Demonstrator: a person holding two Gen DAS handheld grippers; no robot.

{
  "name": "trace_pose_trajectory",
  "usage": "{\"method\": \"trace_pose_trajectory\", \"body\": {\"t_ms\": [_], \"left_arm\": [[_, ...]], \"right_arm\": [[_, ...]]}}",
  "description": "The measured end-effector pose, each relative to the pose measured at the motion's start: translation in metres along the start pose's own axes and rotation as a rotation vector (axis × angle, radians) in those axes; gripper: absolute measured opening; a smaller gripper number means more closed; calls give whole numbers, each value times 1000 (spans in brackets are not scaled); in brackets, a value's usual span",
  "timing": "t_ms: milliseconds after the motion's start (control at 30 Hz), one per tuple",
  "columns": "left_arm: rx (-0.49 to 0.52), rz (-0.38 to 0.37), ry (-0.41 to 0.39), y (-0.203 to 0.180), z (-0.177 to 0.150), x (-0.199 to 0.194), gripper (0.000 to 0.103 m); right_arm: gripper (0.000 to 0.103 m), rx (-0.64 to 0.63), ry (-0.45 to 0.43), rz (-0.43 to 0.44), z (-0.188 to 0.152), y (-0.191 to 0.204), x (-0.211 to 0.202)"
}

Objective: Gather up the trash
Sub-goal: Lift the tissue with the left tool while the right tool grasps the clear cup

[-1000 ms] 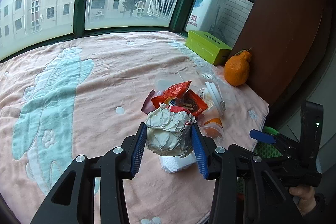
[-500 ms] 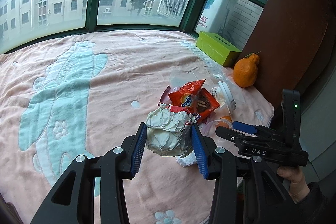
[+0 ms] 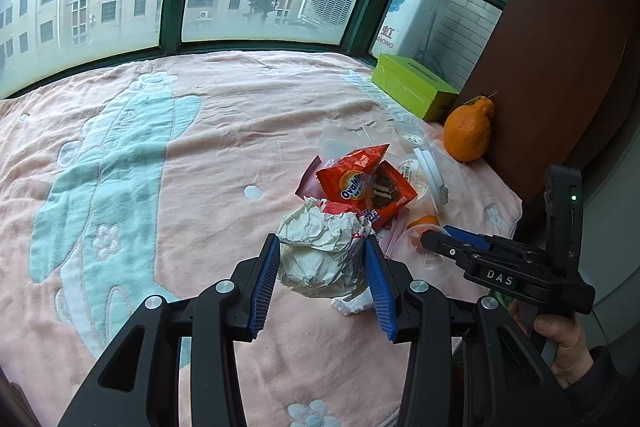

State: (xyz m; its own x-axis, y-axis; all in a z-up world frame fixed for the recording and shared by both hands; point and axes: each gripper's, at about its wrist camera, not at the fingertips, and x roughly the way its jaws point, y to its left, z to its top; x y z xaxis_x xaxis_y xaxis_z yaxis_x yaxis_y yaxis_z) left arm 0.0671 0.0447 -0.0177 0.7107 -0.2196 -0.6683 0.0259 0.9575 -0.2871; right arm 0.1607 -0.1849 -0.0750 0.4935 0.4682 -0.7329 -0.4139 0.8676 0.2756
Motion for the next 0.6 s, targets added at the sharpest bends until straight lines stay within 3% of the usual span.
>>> {"method": "trace_pose_trajectory", "body": {"t_ms": [133,233,400,600], "left_arm": [[17,-21,2,-9,1,0,42],[37,-31,-1,-20,3,2,42],[54,-48,0,-35,3,3,42],[70,-41,-4,-39,3,-1,42]], "right_arm": [[30,24,-26,5,-3,-4,-17],[23,61,-17,-3,-6,-14,-23],[16,70,-3,-29,-14,-22,-21],[18,94,-10,-43,-19,-24,-28]]}}
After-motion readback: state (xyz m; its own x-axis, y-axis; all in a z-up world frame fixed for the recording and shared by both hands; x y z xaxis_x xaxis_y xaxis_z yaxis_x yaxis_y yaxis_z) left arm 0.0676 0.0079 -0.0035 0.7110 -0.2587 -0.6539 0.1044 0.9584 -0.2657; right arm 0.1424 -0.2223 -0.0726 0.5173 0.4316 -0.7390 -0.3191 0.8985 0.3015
